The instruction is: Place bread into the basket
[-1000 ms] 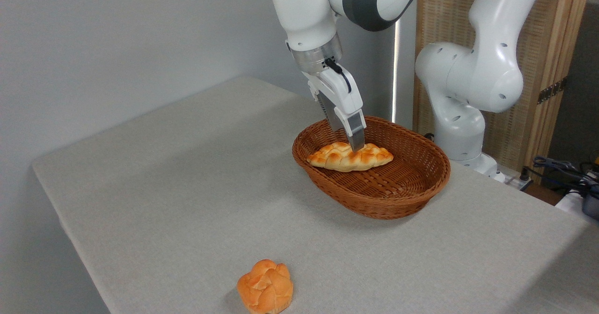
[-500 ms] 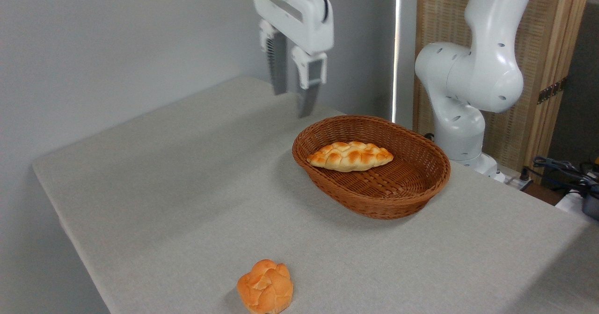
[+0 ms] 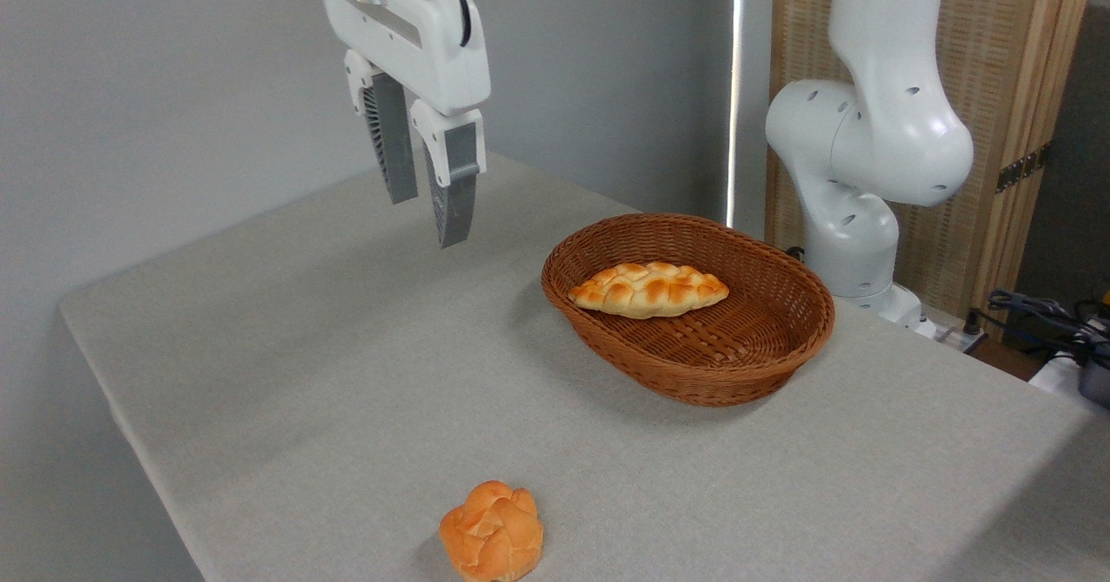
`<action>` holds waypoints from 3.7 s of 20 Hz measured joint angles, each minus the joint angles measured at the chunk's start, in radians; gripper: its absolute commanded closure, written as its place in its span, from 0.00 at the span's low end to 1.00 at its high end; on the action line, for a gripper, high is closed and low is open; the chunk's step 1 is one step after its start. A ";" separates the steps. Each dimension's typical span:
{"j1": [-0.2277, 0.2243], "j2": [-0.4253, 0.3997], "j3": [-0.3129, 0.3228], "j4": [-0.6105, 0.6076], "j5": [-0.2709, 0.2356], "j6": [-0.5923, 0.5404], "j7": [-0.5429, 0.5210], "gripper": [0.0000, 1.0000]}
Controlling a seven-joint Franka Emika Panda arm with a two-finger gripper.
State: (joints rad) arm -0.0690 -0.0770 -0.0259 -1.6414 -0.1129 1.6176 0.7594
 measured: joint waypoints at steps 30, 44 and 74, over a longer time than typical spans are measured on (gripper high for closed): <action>0.058 0.020 -0.019 0.047 0.098 -0.085 -0.028 0.00; 0.080 0.020 -0.034 0.048 0.098 -0.085 -0.032 0.00; 0.064 0.039 0.019 0.048 0.098 -0.061 -0.032 0.00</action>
